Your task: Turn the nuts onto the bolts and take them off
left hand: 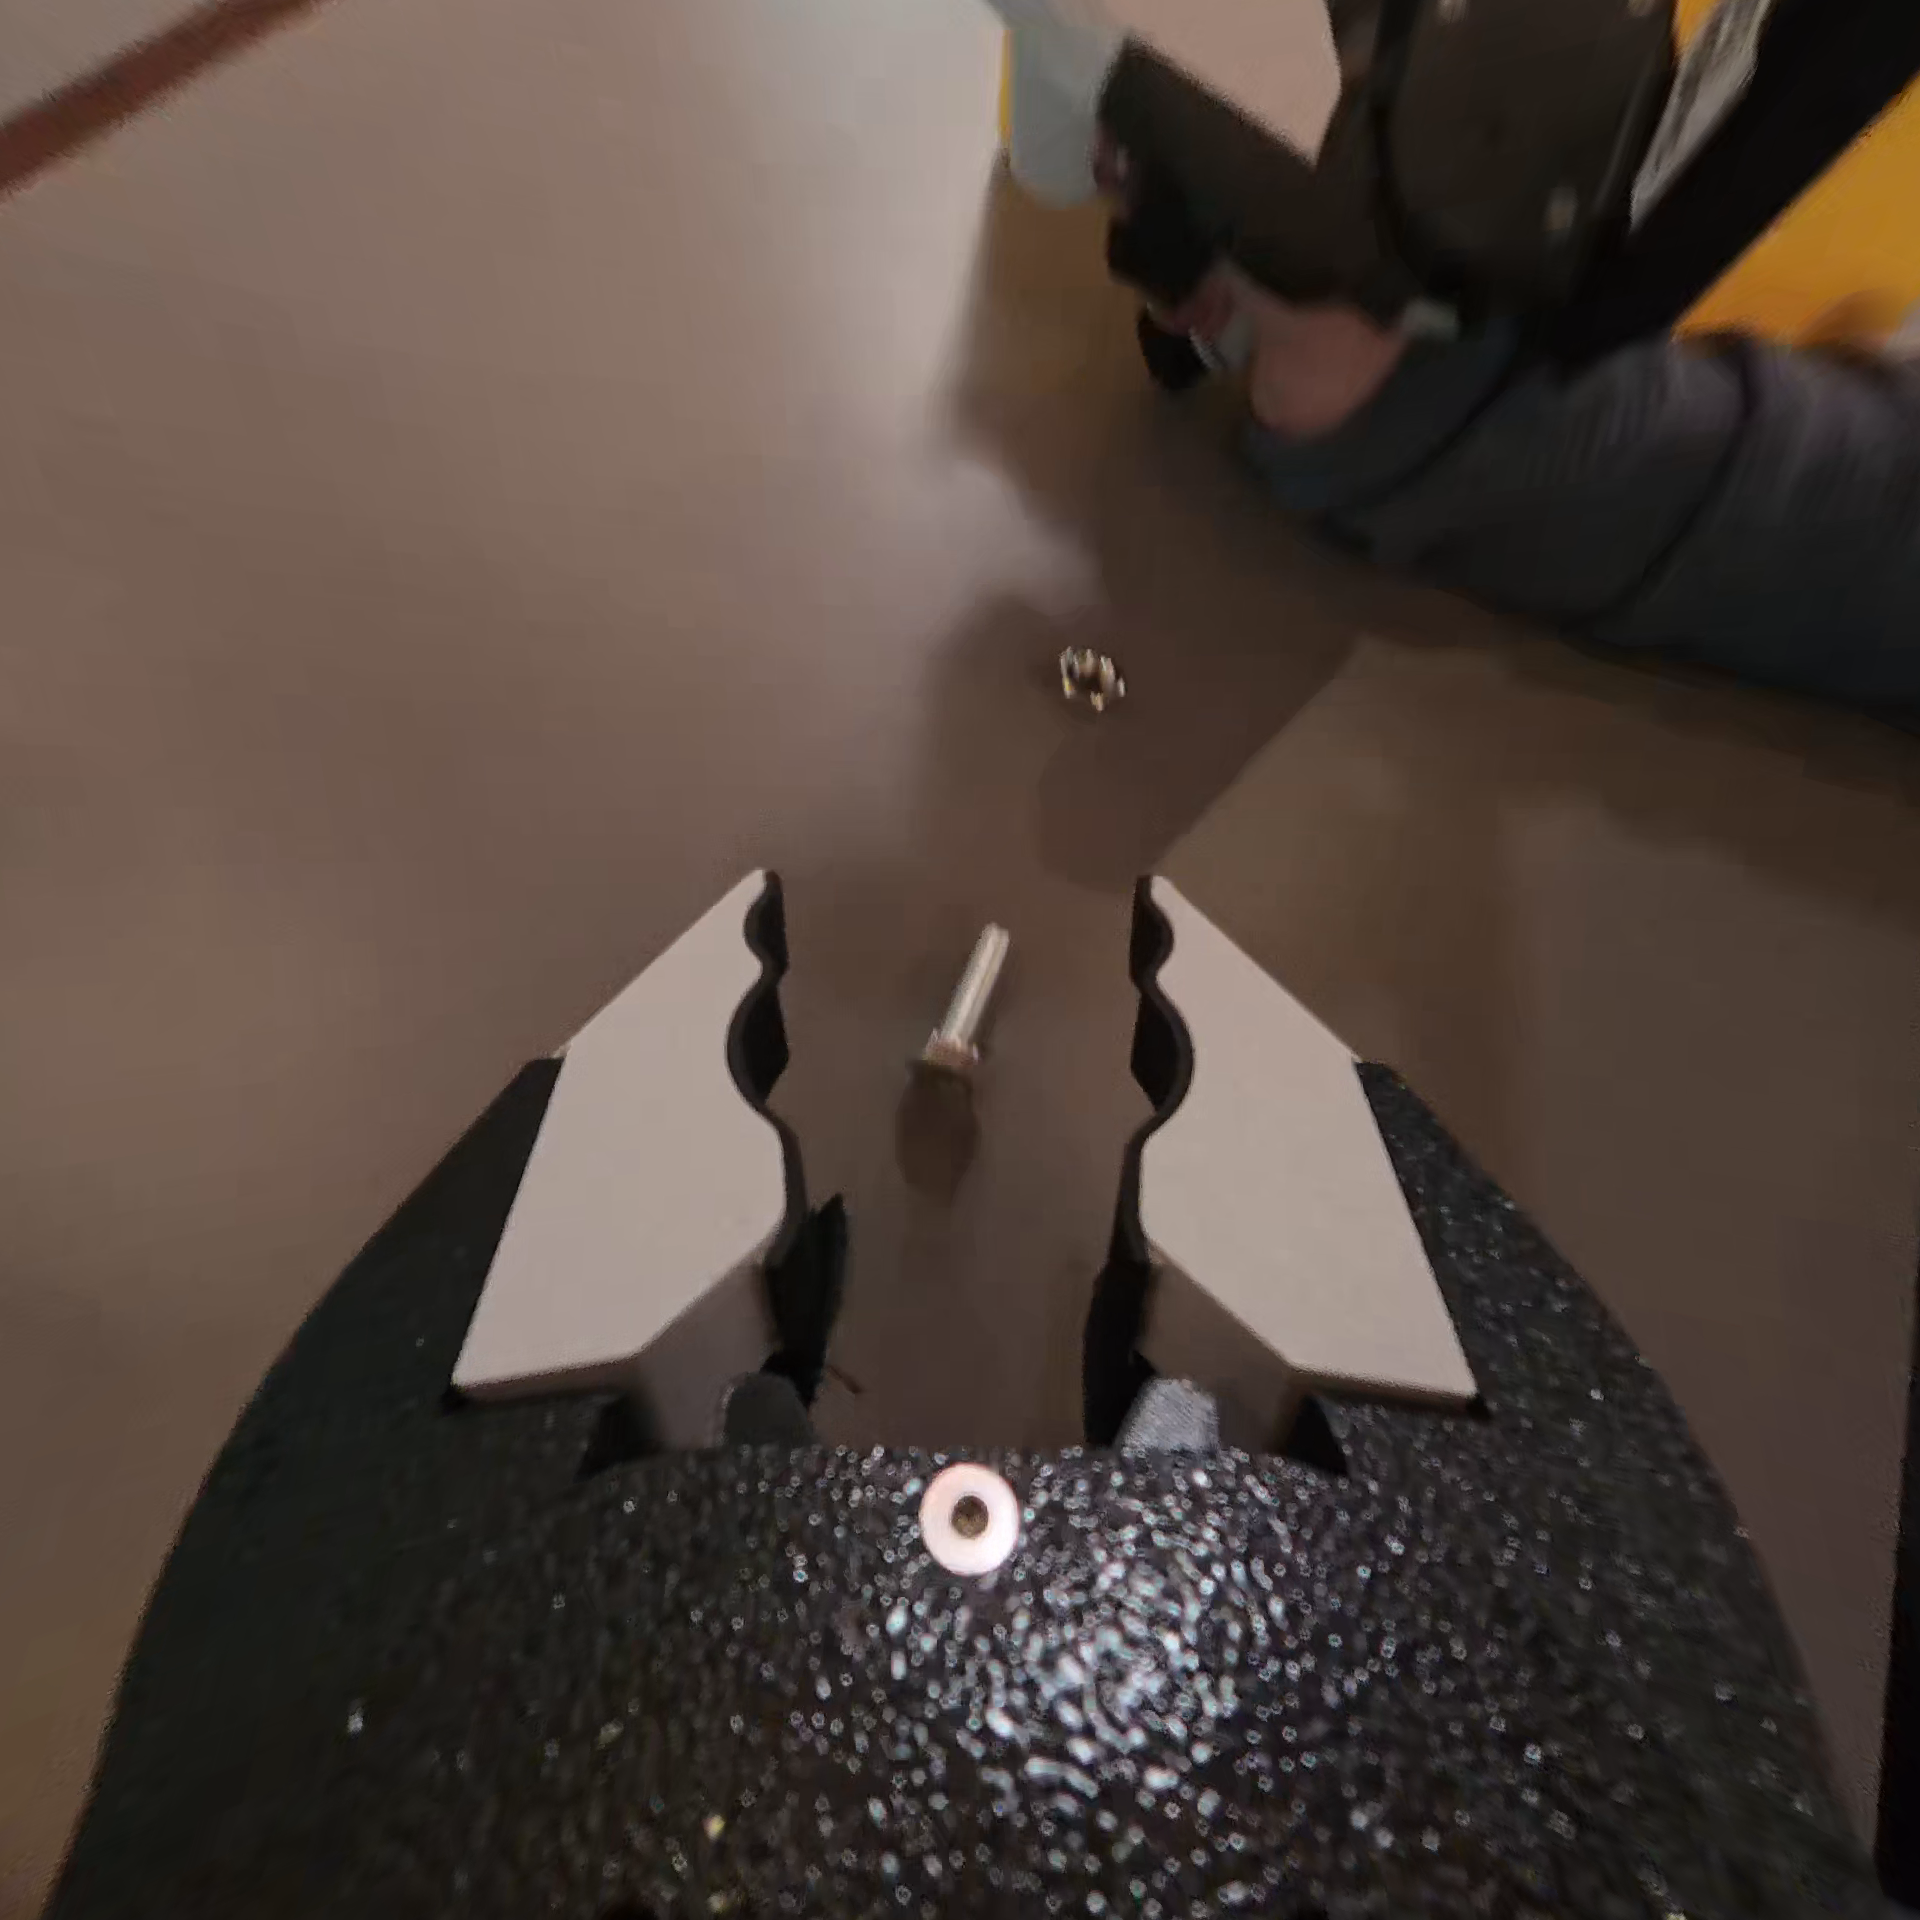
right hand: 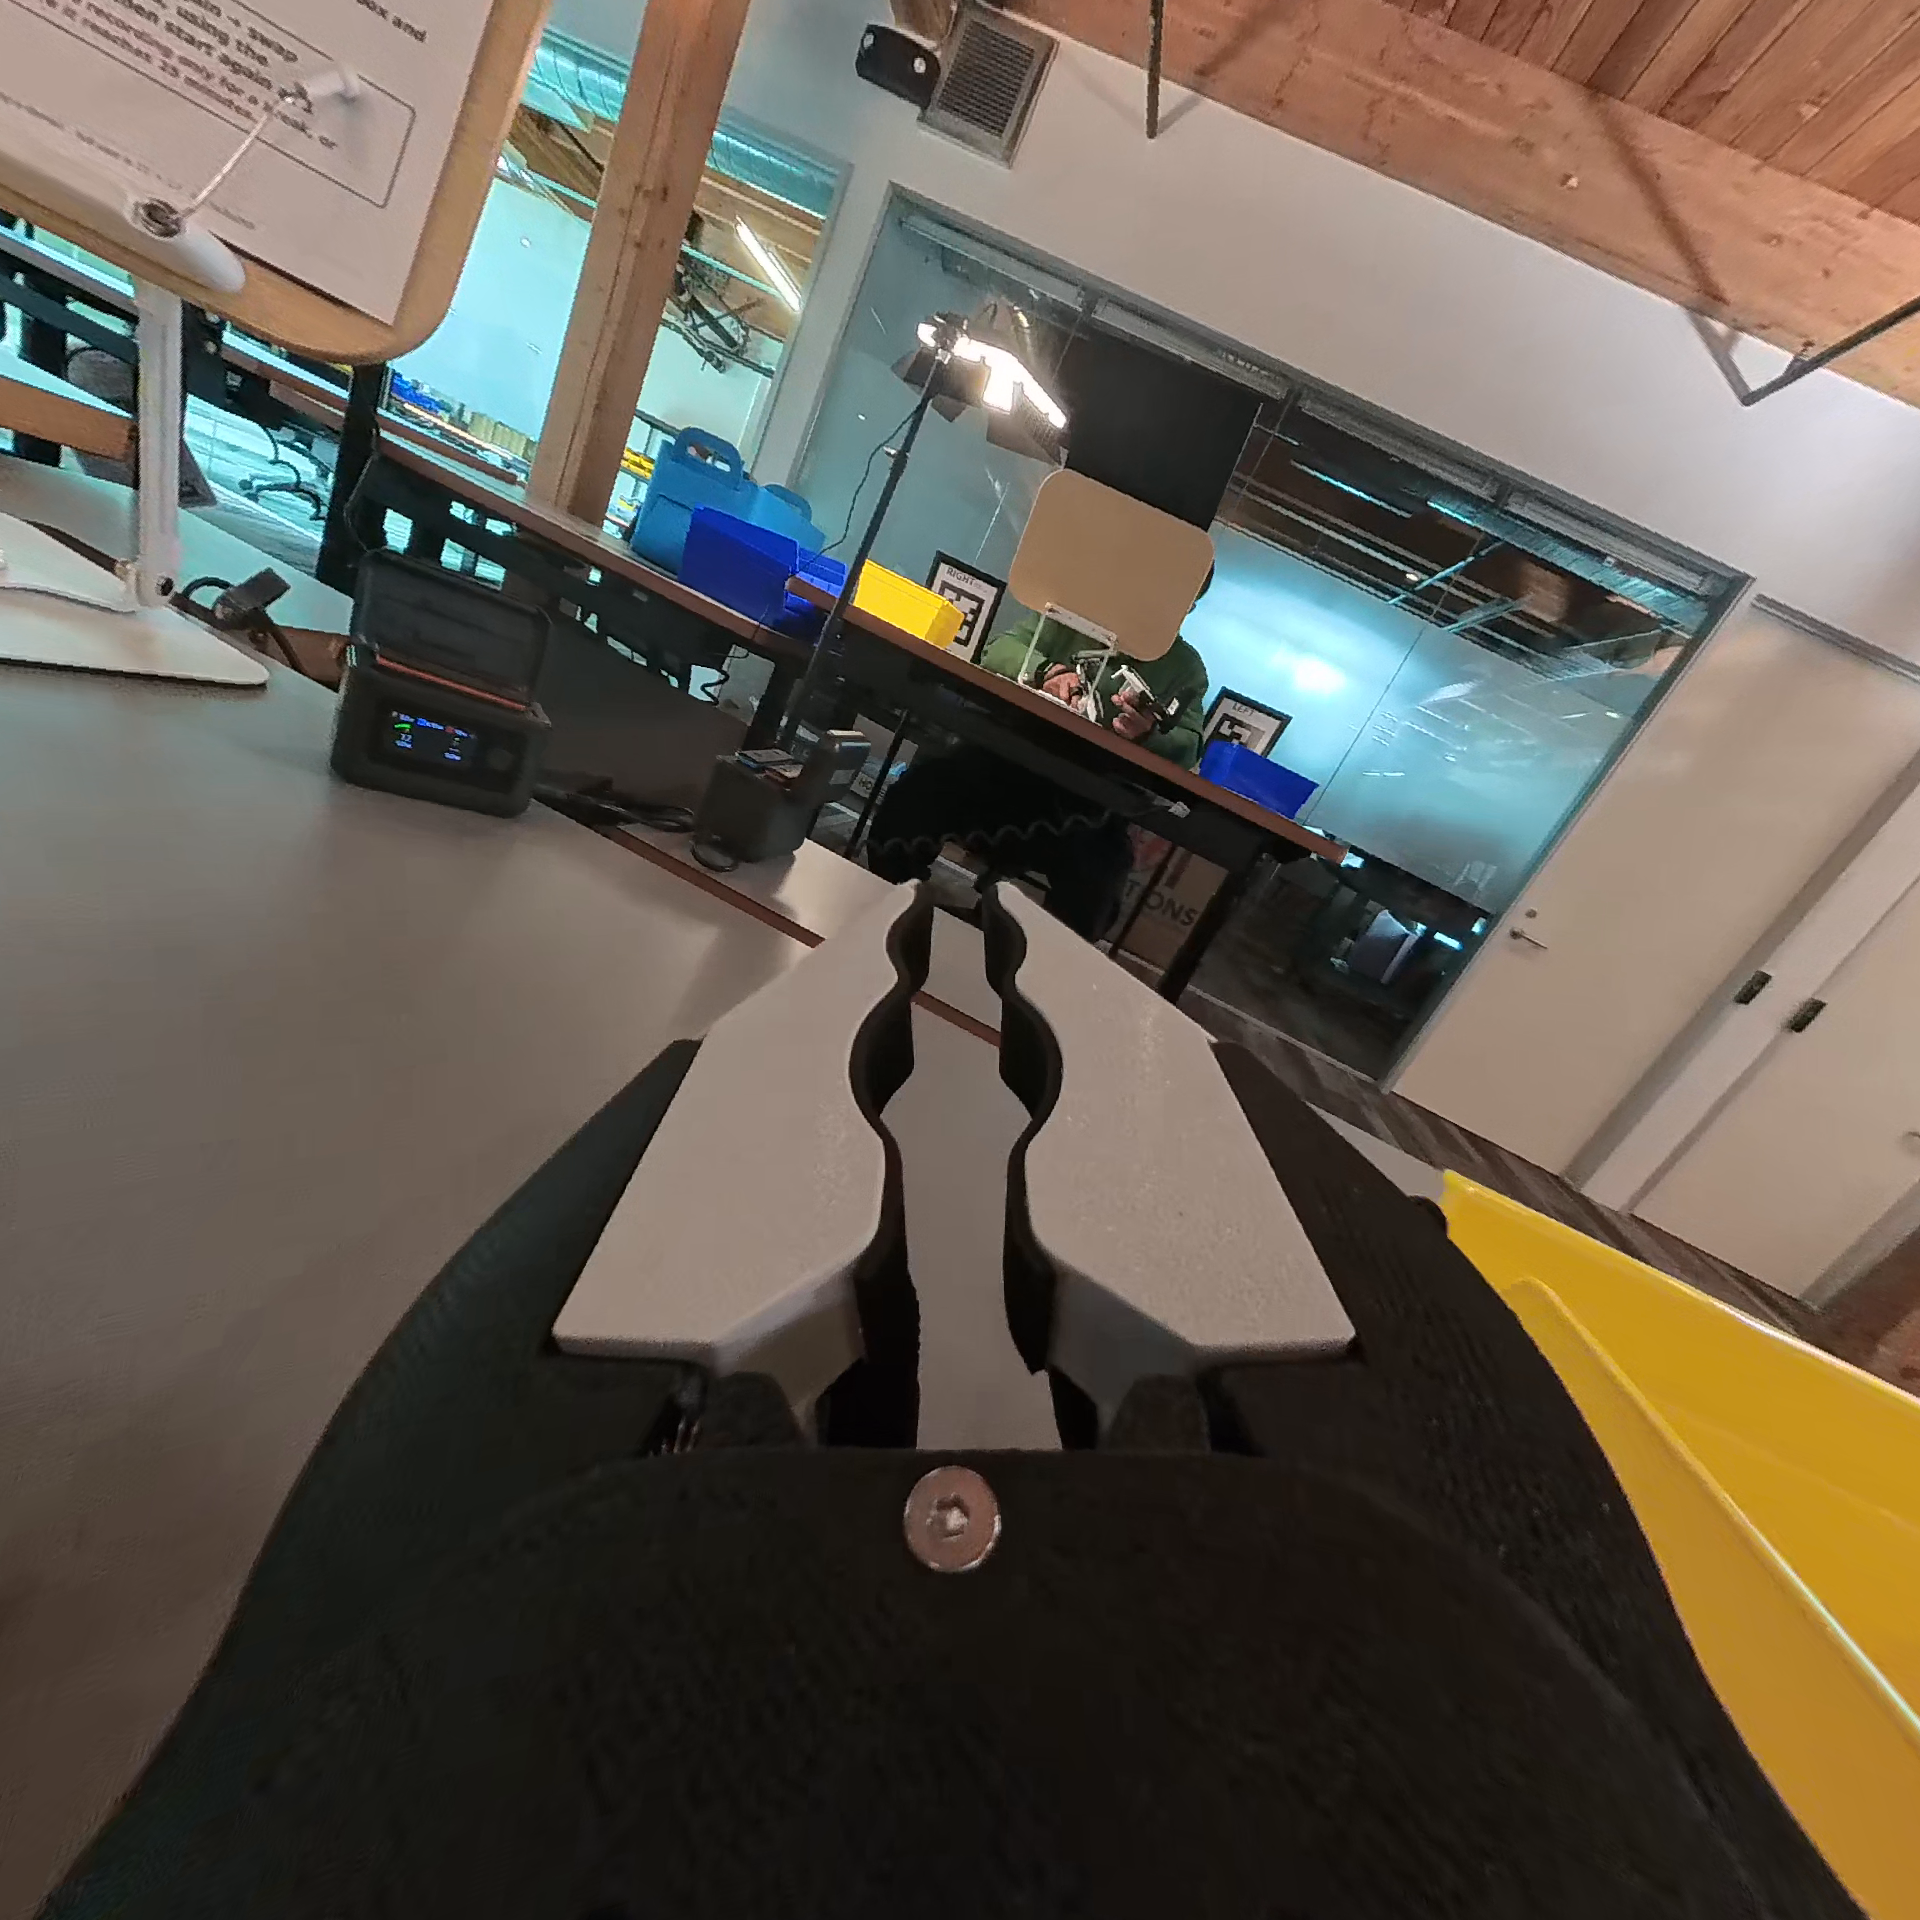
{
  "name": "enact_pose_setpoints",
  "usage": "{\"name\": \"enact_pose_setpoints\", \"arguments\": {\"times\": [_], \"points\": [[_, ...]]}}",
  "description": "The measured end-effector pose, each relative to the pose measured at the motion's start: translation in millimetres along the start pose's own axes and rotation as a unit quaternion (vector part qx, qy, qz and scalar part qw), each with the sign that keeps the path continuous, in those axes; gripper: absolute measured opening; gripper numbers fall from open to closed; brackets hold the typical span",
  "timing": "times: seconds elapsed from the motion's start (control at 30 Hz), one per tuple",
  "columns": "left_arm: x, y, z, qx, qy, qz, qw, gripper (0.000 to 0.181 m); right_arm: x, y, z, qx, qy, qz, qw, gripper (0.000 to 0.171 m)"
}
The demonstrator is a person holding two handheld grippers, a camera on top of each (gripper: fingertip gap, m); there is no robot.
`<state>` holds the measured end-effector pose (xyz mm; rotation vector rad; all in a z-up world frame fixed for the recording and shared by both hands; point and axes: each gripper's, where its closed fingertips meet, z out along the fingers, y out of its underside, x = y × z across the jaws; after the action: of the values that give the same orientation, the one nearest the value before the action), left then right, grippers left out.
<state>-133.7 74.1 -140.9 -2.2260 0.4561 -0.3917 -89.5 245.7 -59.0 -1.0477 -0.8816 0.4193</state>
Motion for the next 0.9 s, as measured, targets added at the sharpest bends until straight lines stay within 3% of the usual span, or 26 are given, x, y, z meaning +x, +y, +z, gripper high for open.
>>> {"name": "enact_pose_setpoints", "arguments": {"times": [0.03,0.27,0.4,0.47,0.53,0.6,0.67,0.73,0.8,0.9], "points": [[1.9,8.3,-0.3,-0.010,0.012,0.003,1.000,0.063,-0.9,0.4,0.7,-0.001,-0.001,-0.002,1.000,0.008],[2.6,39.6,5.2,-0.063,0.028,0.001,0.998,0.042,-3.9,1.3,1.6,-0.004,-0.006,-0.009,1.000,0.008],[2.7,41.4,8.5,-0.070,0.024,0.009,0.997,0.017,-7.0,1.3,1.7,-0.005,-0.014,-0.013,1.000,0.008],[-0.2,38.9,9.3,-0.064,0.009,0.031,0.997,0.013,-10.0,-0.8,0.5,0.001,-0.022,-0.014,1.000,0.009],[-5.3,19.4,12.0,-0.012,-0.020,0.068,0.997,0.009,-13.0,-4.1,-3.0,0.006,-0.029,-0.013,0.999,0.010],[-9.4,-16.7,10.2,0.095,-0.050,0.079,0.991,0.004,-16.3,-10.2,-11.6,0.014,-0.040,0.000,0.999,0.011],[-8.7,-53.2,-0.3,0.229,-0.073,0.073,0.968,0.000,-25.8,-21.1,-24.3,0.032,-0.074,0.034,0.996,0.013],[15.3,-76.5,-12.8,0.344,-0.017,0.067,0.937,0.000,-43.7,-37.4,-42.3,0.061,-0.148,0.102,0.982,0.017],[20.5,-82.8,-16.2,0.372,-0.010,0.062,0.926,0.000,-58.2,-50.1,-59.7,0.076,-0.223,0.174,0.956,0.021],[8.9,-79.8,-14.8,0.348,-0.043,0.066,0.934,0.000,-55.9,-40.5,-58.2,0.049,-0.224,0.158,0.960,0.022]]}}
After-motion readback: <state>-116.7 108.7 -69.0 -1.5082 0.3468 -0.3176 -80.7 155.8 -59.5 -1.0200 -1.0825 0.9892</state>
